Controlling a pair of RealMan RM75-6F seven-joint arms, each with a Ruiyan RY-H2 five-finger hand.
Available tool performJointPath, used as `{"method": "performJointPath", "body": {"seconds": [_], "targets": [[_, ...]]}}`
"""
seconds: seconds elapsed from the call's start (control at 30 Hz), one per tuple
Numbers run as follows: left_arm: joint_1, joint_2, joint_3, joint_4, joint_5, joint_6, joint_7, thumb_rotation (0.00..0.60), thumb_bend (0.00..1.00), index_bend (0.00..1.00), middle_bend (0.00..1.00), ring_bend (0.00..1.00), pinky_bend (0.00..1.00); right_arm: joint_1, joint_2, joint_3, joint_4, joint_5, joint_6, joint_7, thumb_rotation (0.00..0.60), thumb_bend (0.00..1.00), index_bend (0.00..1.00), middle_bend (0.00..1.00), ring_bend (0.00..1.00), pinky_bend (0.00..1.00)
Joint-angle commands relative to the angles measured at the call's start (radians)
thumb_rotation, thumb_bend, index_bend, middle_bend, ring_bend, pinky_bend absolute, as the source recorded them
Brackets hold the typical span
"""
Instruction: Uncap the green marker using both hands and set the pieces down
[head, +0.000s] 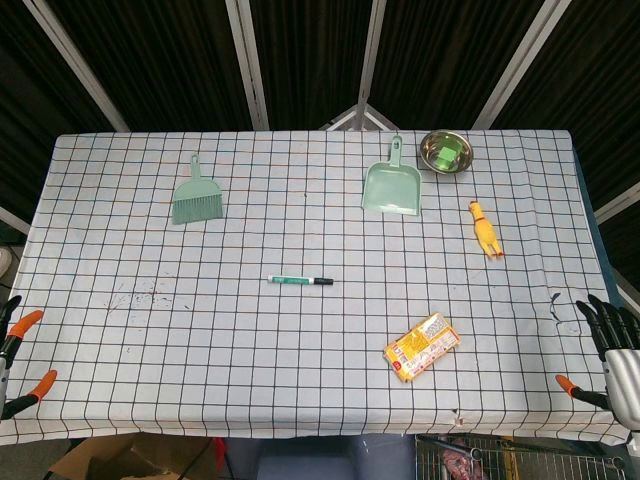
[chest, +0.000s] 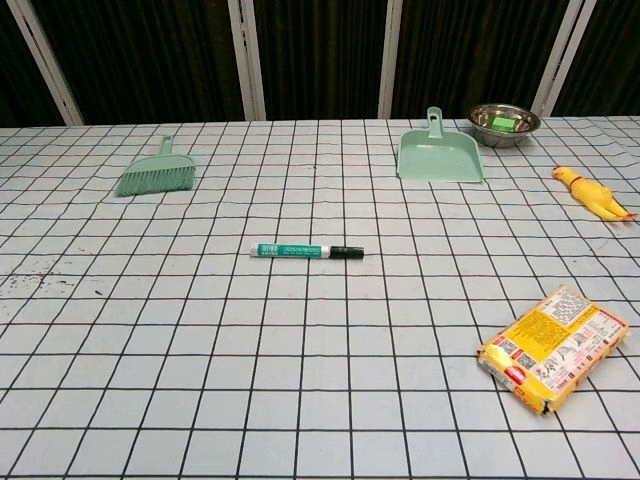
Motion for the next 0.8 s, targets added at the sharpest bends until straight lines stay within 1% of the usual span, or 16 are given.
{"method": "performJointPath", "body": {"seconds": [0.03, 0.33, 0.53, 0.67, 0.8], "targets": [[0.000, -0.002, -0.002, 0.004, -0.008, -0.004, -0.003, 0.600, 0.34, 0.19, 0.02, 0.00, 0.00, 0.003, -0.008, 0.000, 0.007, 0.002, -0.005, 0.003, 0.600, 0.07, 0.07, 0.00, 0.00, 0.00], [-0.018, -0.026, -0.013, 0.045, -0.024, -0.032, -0.033, 0.600, 0.34, 0.19, 0.02, 0.00, 0.00, 0.005, -0.014, 0.005, 0.006, 0.008, -0.007, -0.012, 0.600, 0.07, 0.07, 0.00, 0.00, 0.00], [-0.033, -0.035, -0.030, 0.042, -0.027, -0.038, 0.002, 0.600, 0.34, 0.17, 0.02, 0.00, 0.00, -0.001, 0.000, 0.010, -0.024, 0.014, 0.003, -0.037, 0.600, 0.07, 0.07, 0.00, 0.00, 0.00], [-0.034, -0.023, -0.035, 0.027, -0.023, -0.032, -0.002, 0.600, 0.34, 0.17, 0.02, 0.00, 0.00, -0.008, -0.001, 0.013, -0.035, 0.025, 0.010, -0.029, 0.600, 0.07, 0.07, 0.00, 0.00, 0.00], [-0.048, -0.005, -0.041, 0.024, -0.047, -0.061, -0.008, 0.600, 0.34, 0.17, 0.02, 0.00, 0.00, -0.006, 0.003, 0.008, -0.021, 0.029, -0.005, -0.007, 0.600, 0.07, 0.07, 0.00, 0.00, 0.00]]}}
